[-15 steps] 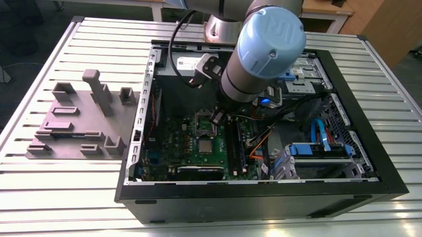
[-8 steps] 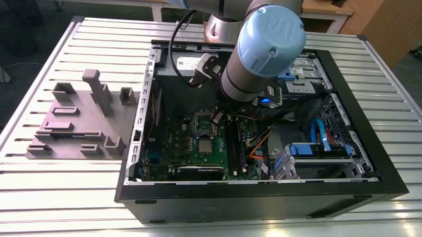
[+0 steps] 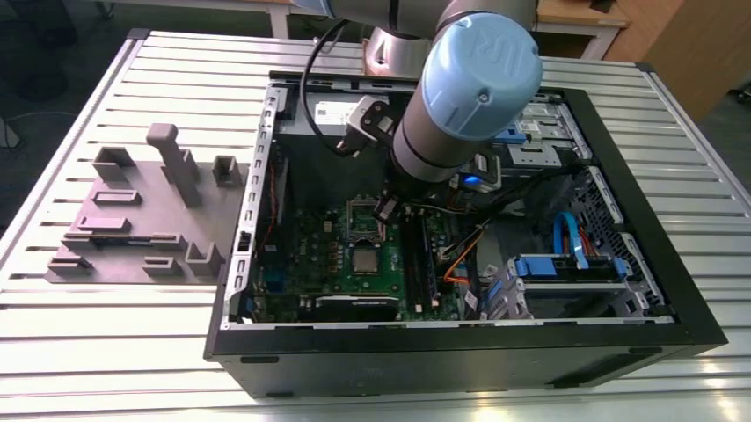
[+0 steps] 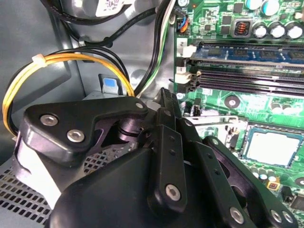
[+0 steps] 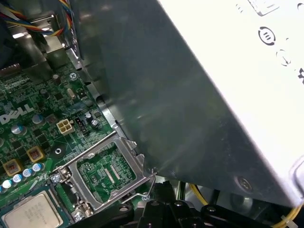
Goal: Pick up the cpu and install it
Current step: 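Close the cpu cover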
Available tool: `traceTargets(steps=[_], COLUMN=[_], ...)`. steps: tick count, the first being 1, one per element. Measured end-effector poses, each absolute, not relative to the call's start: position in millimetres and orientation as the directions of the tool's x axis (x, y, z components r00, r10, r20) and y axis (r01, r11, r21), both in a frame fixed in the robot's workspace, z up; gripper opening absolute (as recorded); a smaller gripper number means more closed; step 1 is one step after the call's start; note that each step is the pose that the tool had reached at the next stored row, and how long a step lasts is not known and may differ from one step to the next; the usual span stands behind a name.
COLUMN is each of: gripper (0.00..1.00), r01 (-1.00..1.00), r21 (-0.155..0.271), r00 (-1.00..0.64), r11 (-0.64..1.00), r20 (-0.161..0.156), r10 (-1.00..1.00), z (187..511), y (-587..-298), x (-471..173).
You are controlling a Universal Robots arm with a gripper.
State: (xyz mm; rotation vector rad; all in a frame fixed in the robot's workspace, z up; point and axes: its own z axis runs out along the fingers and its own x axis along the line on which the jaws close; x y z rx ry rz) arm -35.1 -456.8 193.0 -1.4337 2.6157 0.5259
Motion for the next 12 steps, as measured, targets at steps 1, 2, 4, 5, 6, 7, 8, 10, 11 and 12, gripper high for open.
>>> traceTargets(steps=[1,2,4,5,6,7,8,10,11,12], gripper=[0.10,0.10,0.10,0.10,0.10,0.10,0.10,0.10,0.10,0.10], r01=[-0.835,-0.835,-0.835,-0.835,-0.835,-0.835,-0.835,-0.835,-0.835,-0.835], r21=[0.247,0.248,0.249,0.248,0.248,0.247,0.246,0.244,0.243,0.241], r00=[-0.547,-0.547,-0.547,-0.547,-0.547,-0.547,-0.547,-0.547,-0.547,-0.547], r11=[0.493,0.492,0.492,0.492,0.492,0.492,0.493,0.494,0.495,0.495], r20=[-0.263,-0.265,-0.266,-0.265,-0.264,-0.263,-0.262,-0.258,-0.256,-0.253], r10=[-0.795,-0.794,-0.794,-0.794,-0.795,-0.795,-0.795,-0.796,-0.797,-0.798], z=[192.3,191.5,190.7,190.7,190.6,190.5,190.6,190.6,190.7,190.7], y=[-456.8,-456.8,-456.8,-456.8,-456.7,-456.7,-456.8,-456.7,-456.7,-456.7], x=[-35.1,-35.1,-35.1,-35.0,-35.0,-35.0,-35.1,-35.1,-35.1,-35.1])
